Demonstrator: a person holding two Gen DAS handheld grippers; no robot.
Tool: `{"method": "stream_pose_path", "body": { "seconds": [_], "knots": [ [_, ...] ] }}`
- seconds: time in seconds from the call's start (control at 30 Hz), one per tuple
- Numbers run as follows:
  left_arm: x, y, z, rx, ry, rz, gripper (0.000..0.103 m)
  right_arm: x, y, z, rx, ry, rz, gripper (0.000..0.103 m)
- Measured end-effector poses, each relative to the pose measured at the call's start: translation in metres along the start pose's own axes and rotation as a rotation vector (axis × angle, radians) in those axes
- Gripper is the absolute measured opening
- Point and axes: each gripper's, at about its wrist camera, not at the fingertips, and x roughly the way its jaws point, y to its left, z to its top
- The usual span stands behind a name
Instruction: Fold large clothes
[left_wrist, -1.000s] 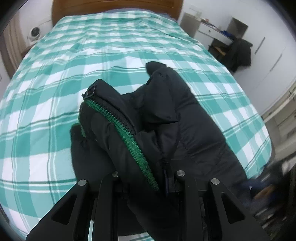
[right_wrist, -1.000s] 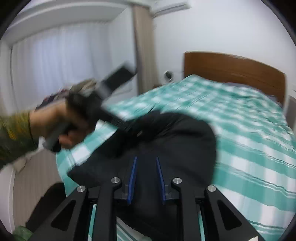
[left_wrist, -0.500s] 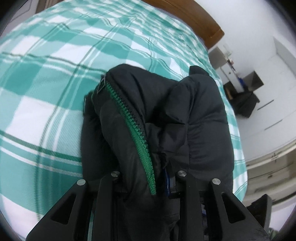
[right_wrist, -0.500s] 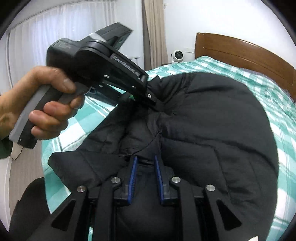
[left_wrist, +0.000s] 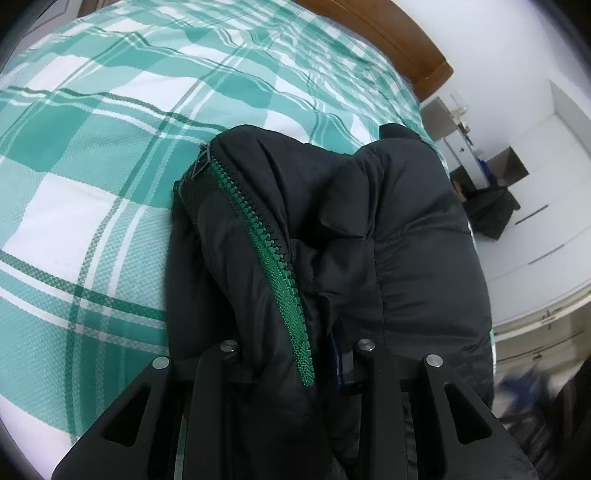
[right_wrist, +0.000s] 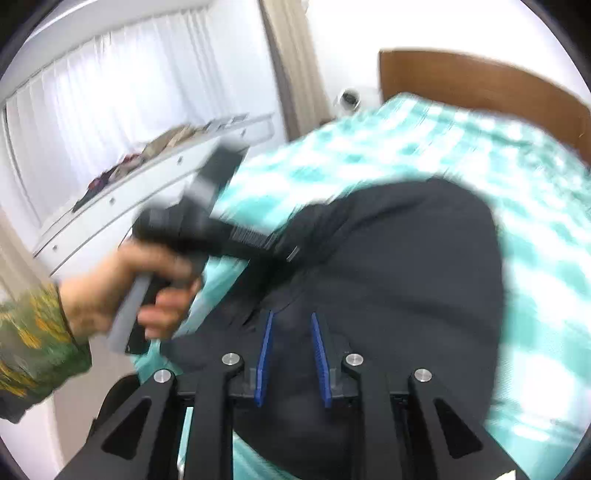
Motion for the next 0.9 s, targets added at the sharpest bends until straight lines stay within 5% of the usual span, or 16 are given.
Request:
{"method": "stream_pose_path", "body": {
  "seconds": [0.1,0.33,0.5,0.63,0.73,0.9],
  "knots": [
    [-0.003,0.007,-0.001,-0.003,0.002,0.001,0.027,-0.003,-0.039,0.017,0.067,0.007,-0.083,0.022],
    [-0.006,0.028,-0.006,-0.056,-0.005,0.008,0.030,0.072,-0.066,-0.015,0.150,0.233,0.024,0.024],
    [-0.002,0.025,-0.008,-0.042,0.000,0.028,0.031,0.088,-0.082,-0.025,0.216,0.300,0.062,0.019],
    [-0.003,0.027,-0.007,-0.045,0.005,0.030,0.031,0.078,-0.072,0.010,0.139,0.359,0.073,0.022],
    [-0.003,0.033,-0.009,-0.068,0.000,0.006,0.031,0.071,-0.074,0.058,0.124,0.268,0.078,0.022],
    [-0.005,0.029,-0.013,-0.057,-0.012,0.021,0.031,0.127,-0.086,0.128,0.073,0.275,0.011,0.022]
  ]
}}
